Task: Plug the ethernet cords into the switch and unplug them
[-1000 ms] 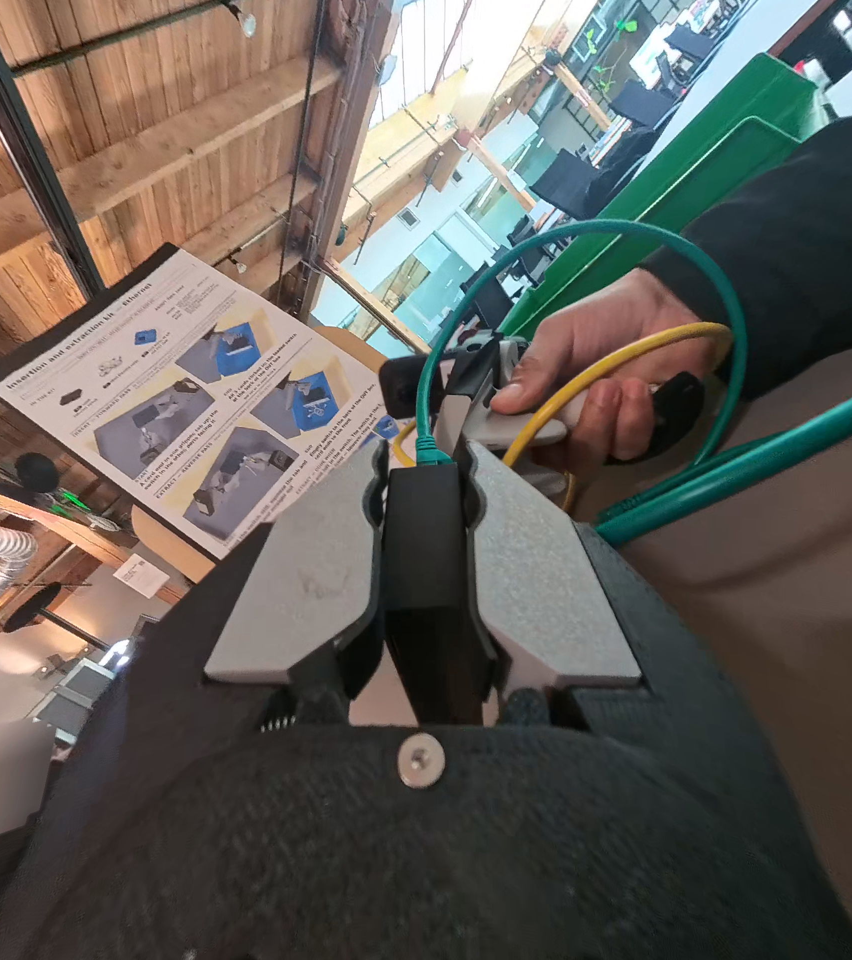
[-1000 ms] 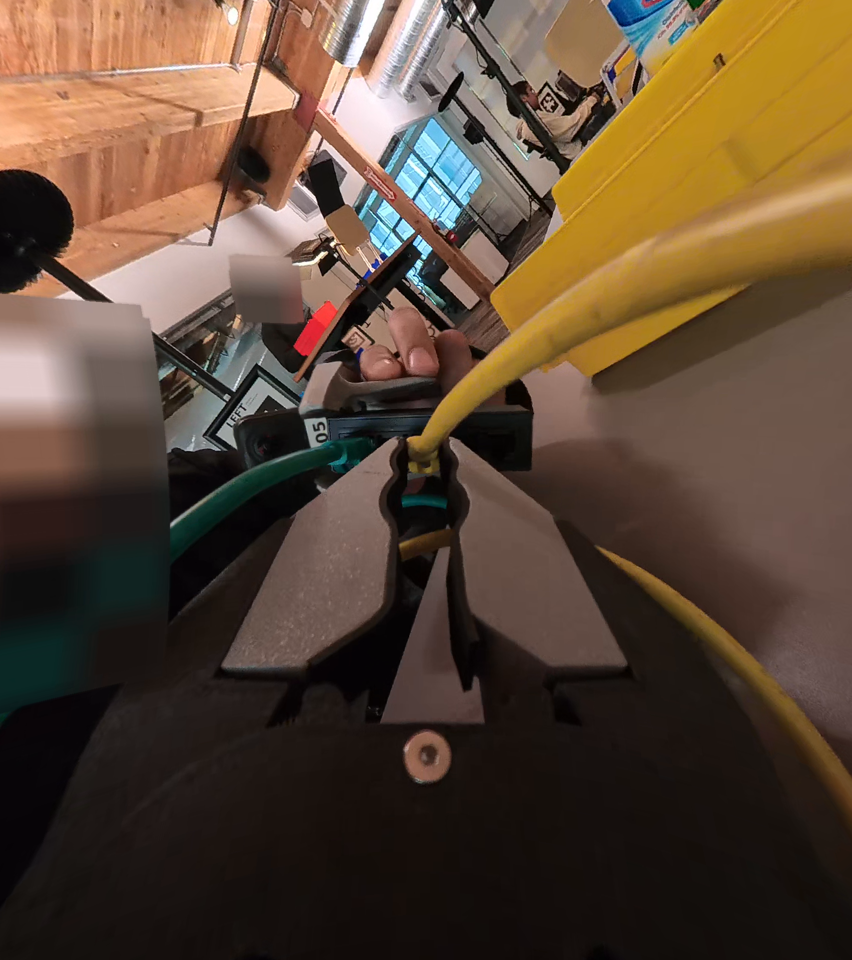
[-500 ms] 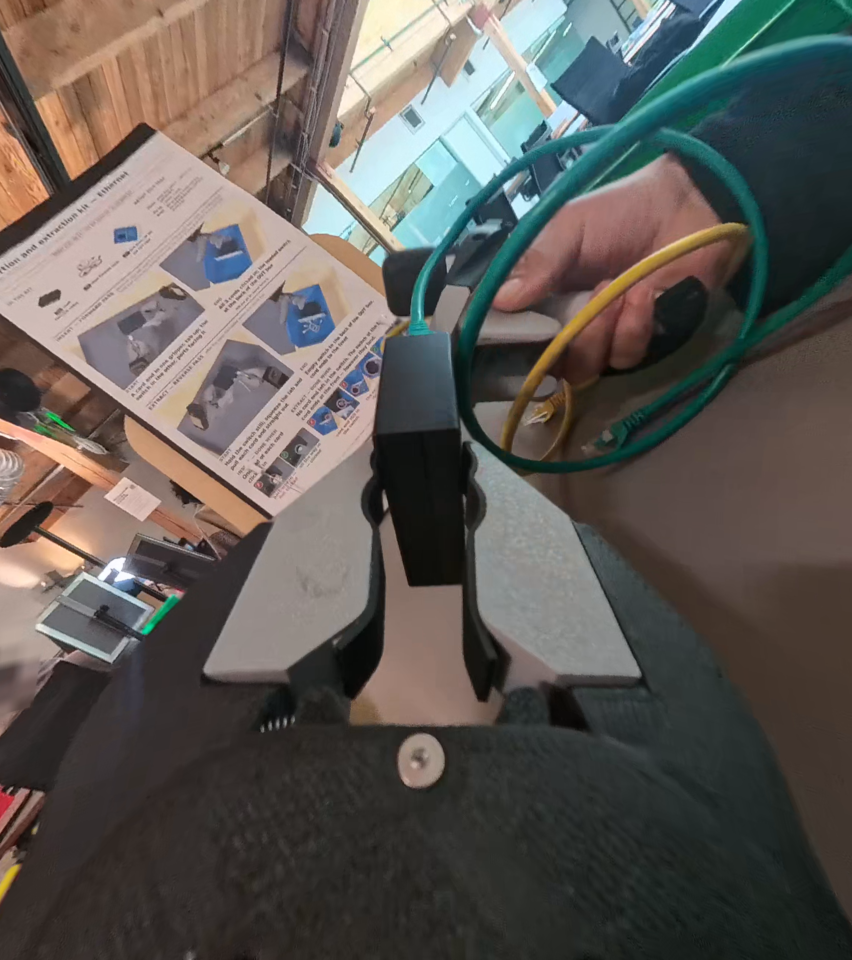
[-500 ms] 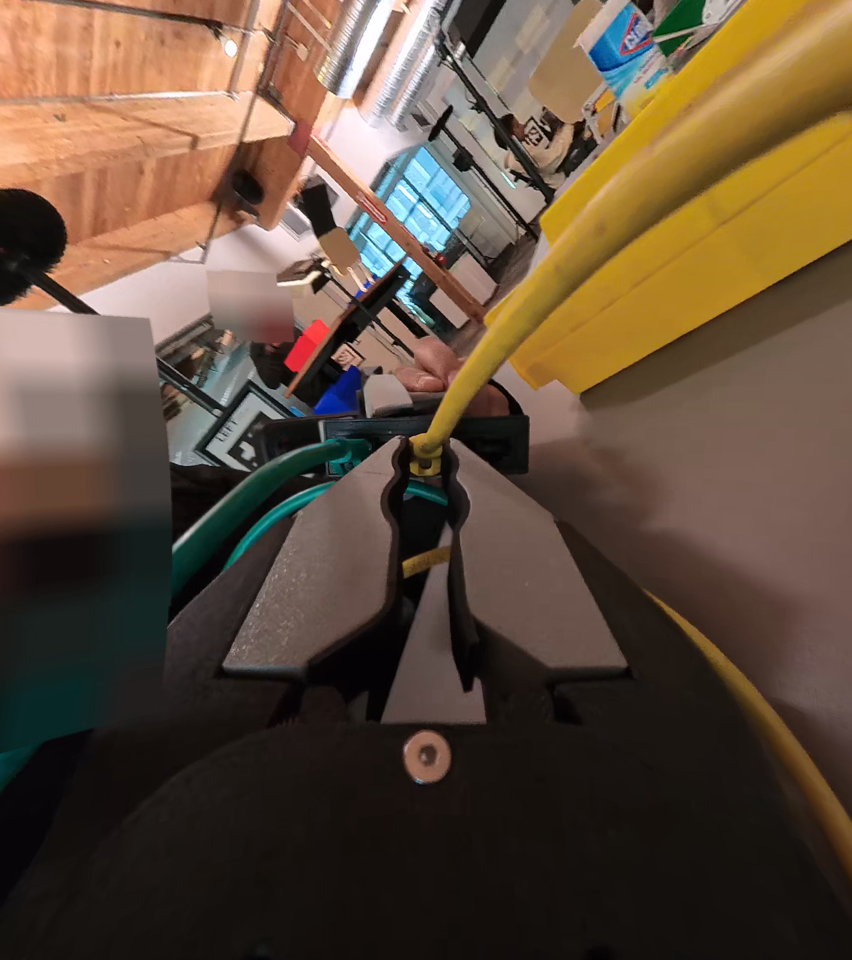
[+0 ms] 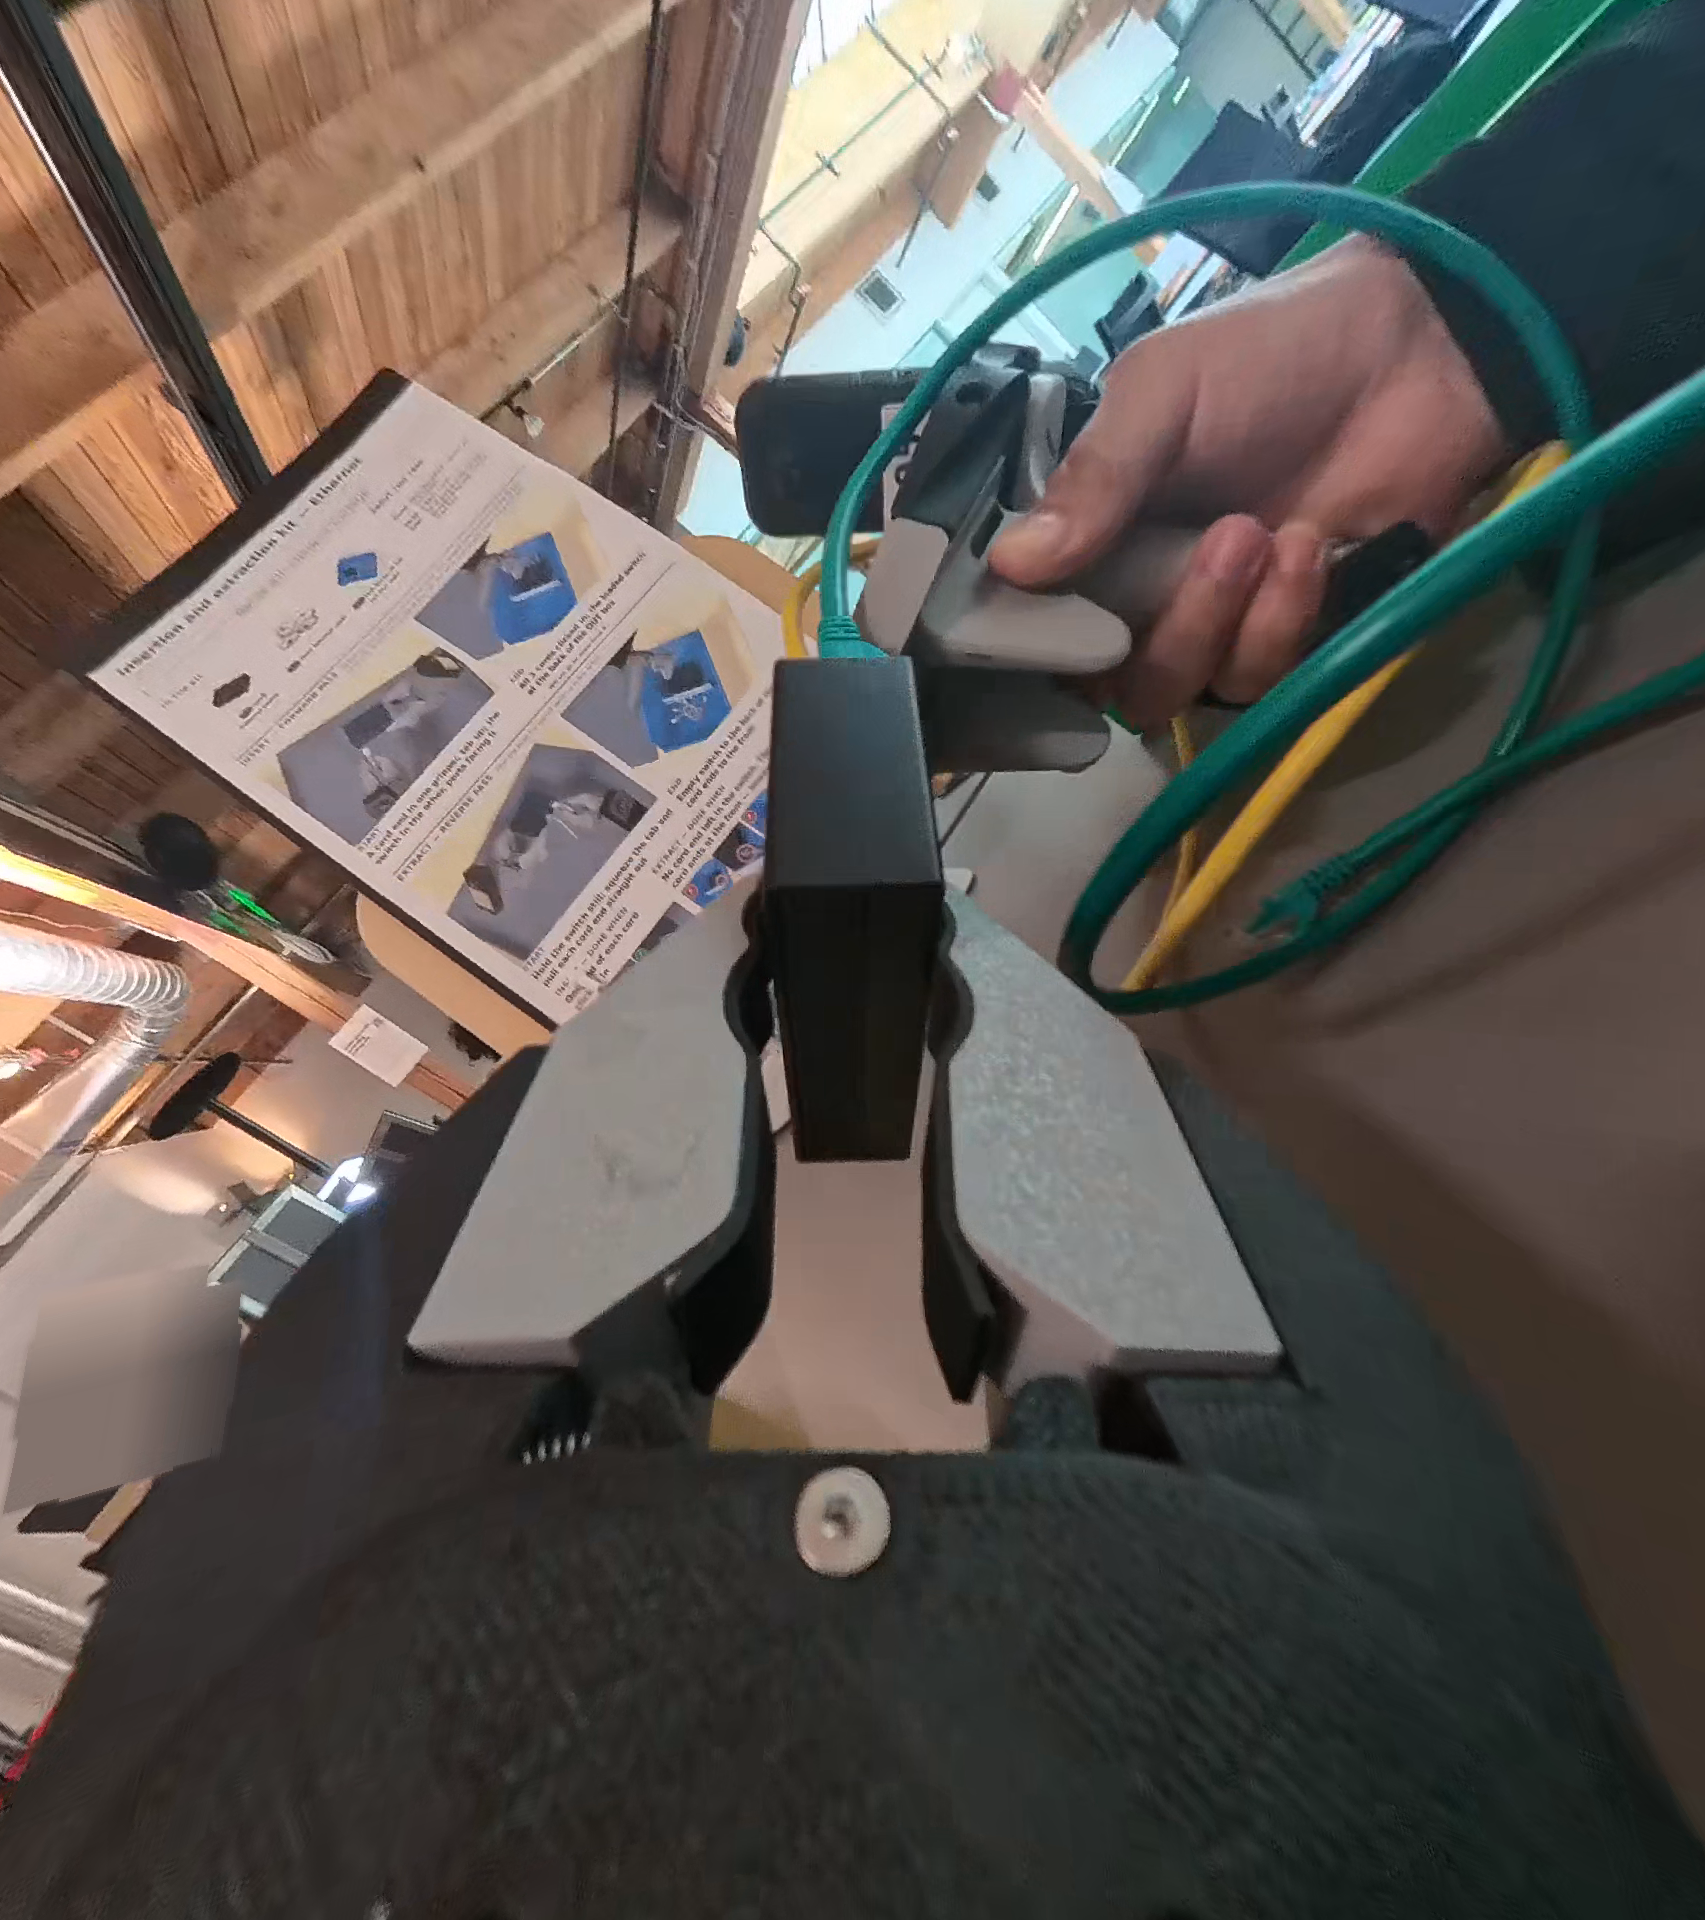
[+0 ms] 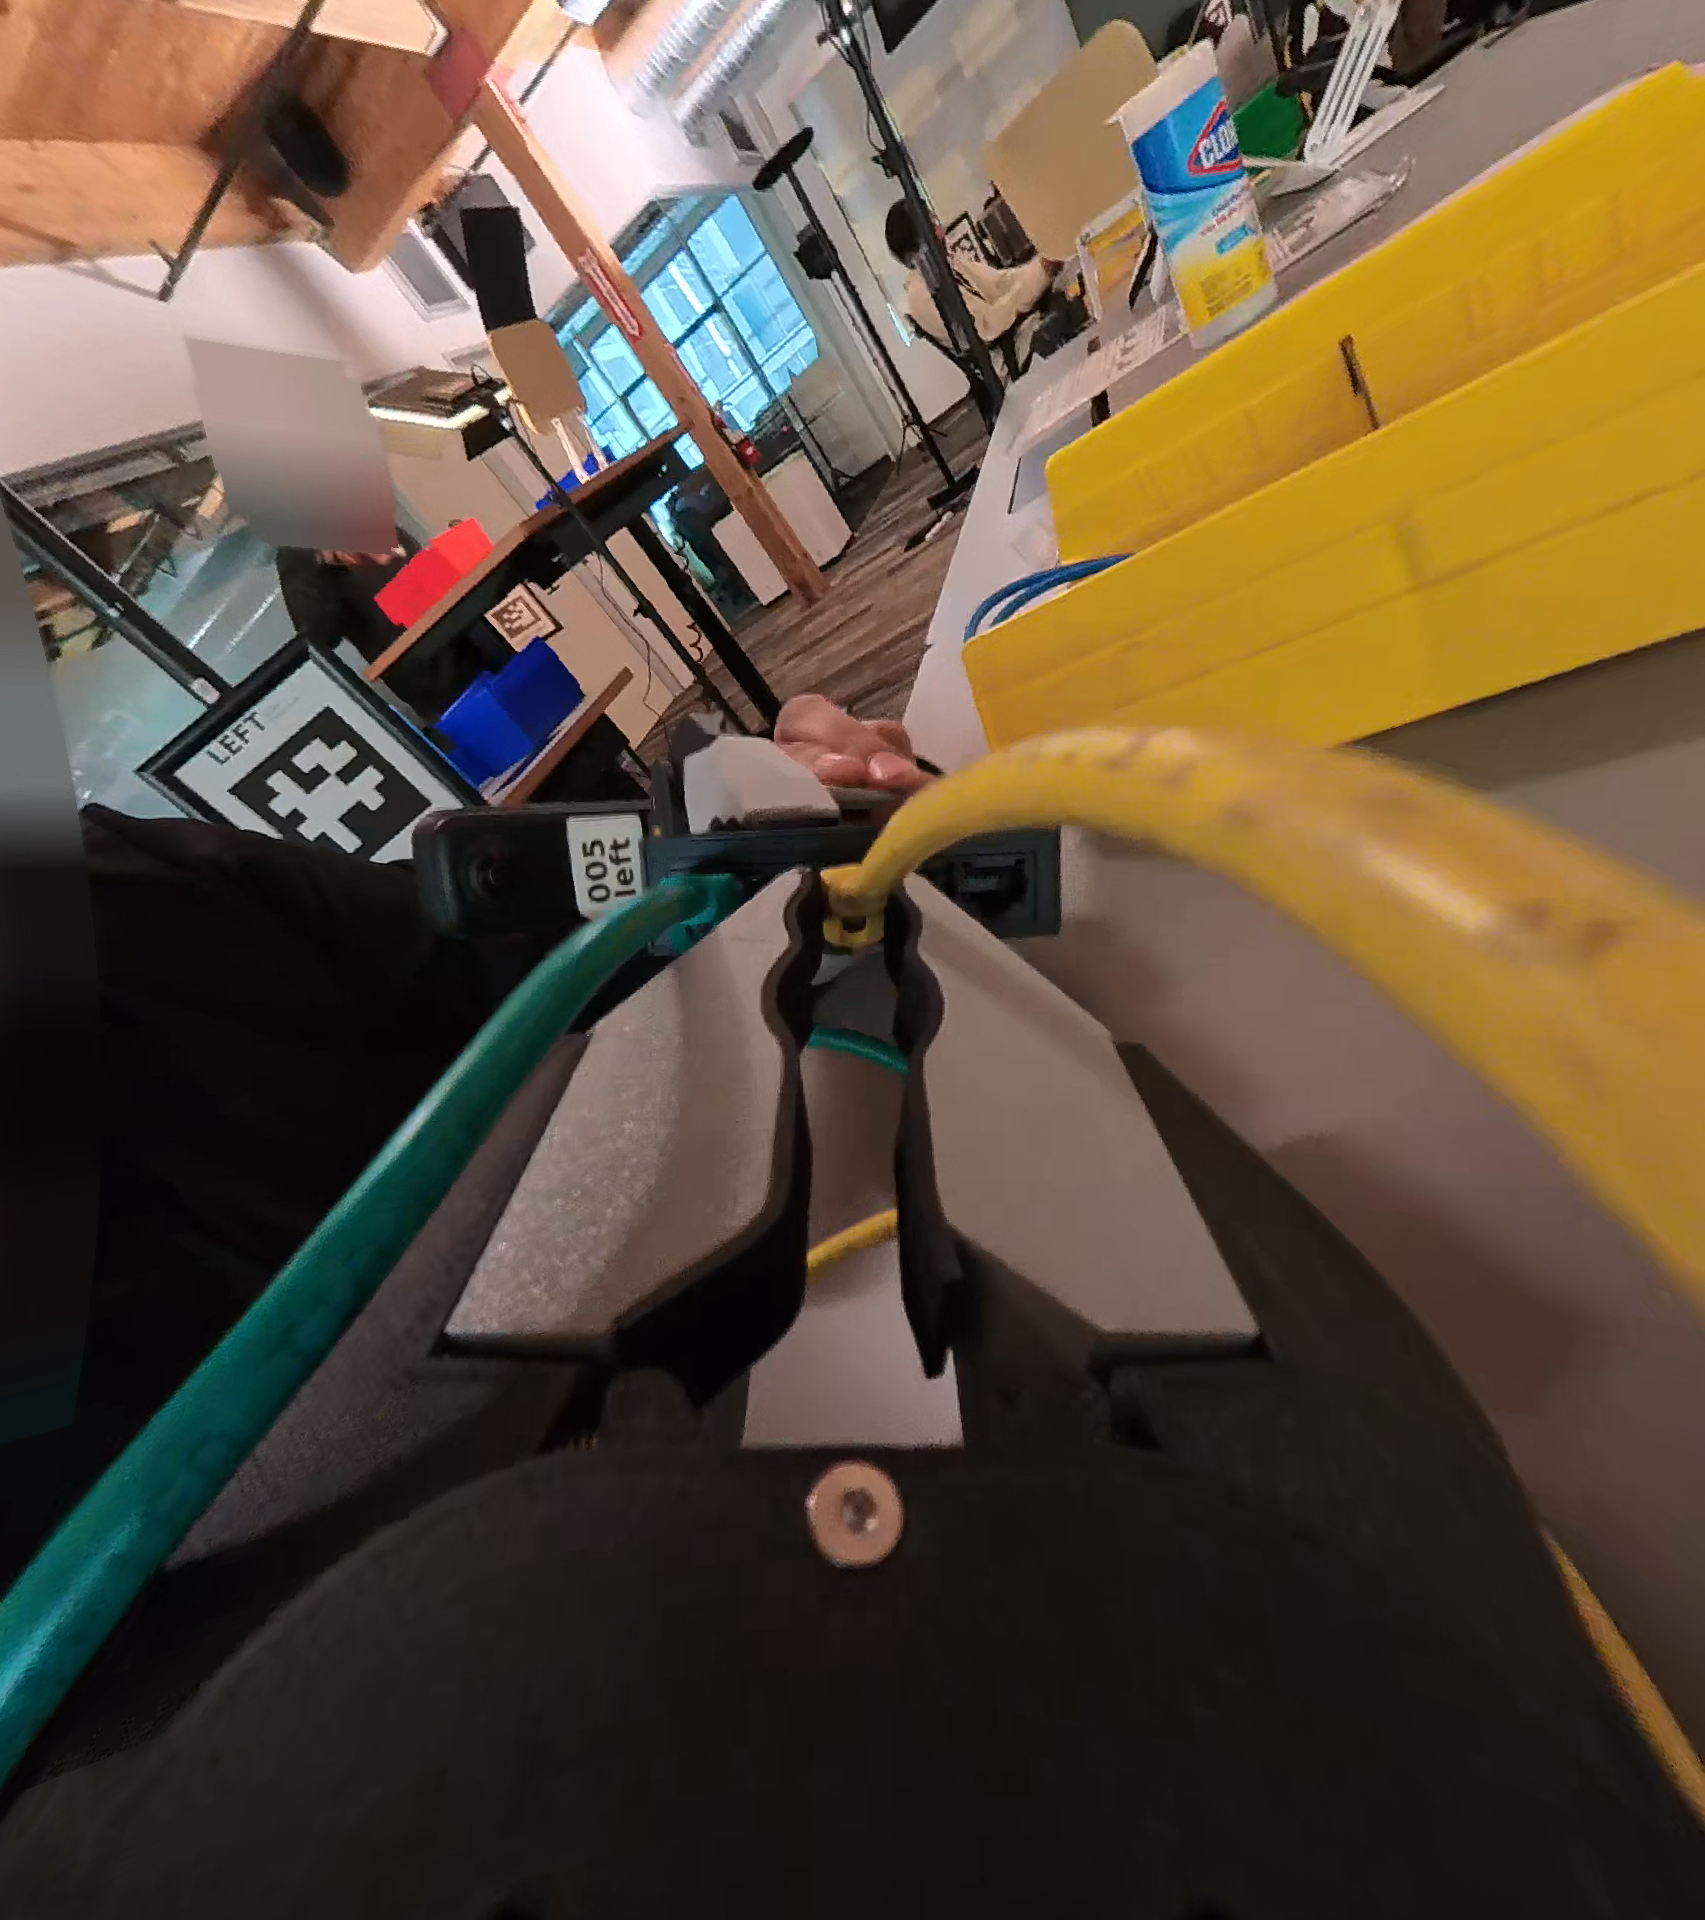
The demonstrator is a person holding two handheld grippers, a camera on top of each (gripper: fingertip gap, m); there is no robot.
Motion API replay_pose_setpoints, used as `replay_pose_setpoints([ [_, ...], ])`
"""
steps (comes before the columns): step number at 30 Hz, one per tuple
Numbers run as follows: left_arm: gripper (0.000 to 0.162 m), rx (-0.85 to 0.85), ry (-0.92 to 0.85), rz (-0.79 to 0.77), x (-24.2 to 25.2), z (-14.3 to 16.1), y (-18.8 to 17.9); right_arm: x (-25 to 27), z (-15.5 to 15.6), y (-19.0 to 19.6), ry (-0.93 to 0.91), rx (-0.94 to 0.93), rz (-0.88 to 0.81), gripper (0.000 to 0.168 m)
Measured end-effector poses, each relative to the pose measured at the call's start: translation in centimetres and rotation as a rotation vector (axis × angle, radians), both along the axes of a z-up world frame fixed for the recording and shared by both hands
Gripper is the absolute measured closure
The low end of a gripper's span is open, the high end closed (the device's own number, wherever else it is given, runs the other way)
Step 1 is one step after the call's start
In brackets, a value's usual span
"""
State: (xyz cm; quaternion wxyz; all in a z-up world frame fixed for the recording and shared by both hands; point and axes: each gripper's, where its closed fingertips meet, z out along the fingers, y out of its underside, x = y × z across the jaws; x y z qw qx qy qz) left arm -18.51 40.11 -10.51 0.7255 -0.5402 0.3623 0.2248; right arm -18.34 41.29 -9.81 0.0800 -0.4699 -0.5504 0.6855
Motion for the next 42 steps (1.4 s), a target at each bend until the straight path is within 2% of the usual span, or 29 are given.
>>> replay_pose_setpoints([
  [4,0.137,0.056,-0.035,-0.01,-0.3,1.1,-0.5,-0.4,1.1,-0.4,0.056,-0.037,-0.015,0.159],
  [7,0.137,0.079,-0.052,0.047,-1.3,1.5,0.3,-1.6,1.9,0.4,0.105,-0.116,-0.078,0.16],
  [9,0.136,0.063,-0.059,0.048,-1.7,1.1,0.9,-1.8,1.9,1.0,0.108,-0.086,-0.101,0.16],
  [14,0.132,-0.027,-0.034,0.093,-1.8,-1.2,2.0,-1.3,0.4,2.1,0.115,0.219,-0.196,0.159],
  [20,0.131,-0.209,-0.123,0.12,-3.0,-3.8,3.5,-1.1,-0.4,5.3,0.146,0.685,-0.41,0.16],
  [25,0.128,-0.233,-0.044,0.131,-2.4,-4.8,3.7,-0.6,-1.8,5.9,0.063,0.78,-0.389,0.16],
  [28,0.146,-0.188,-0.079,0.14,-2.7,-4.0,3.5,-0.1,-4.3,6.9,-0.077,0.861,-0.369,0.159],
  [30,0.151,-0.157,-0.161,0.15,-3.7,-2.9,3.3,0.2,-6.6,8.1,-0.202,0.949,-0.384,0.16],
  [31,0.151,-0.158,-0.206,0.15,-4.1,-2.6,3.3,0.1,-7.0,8.6,-0.226,0.959,-0.409,0.154],
  [34,0.154,-0.155,-0.26,0.167,-5.0,-2.3,3.4,-0.4,-7.0,7.7,-0.225,0.858,-0.38,0.16],
  [40,0.155,-0.178,-0.195,0.162,-4.2,-3.0,3.7,-1.4,-7.2,7.2,-0.219,0.805,-0.401,0.159],
  [42,0.16,-0.183,-0.18,0.151,-3.8,-3.2,3.8,-2.1,-7.2,7.0,-0.211,0.792,-0.416,0.155],
])
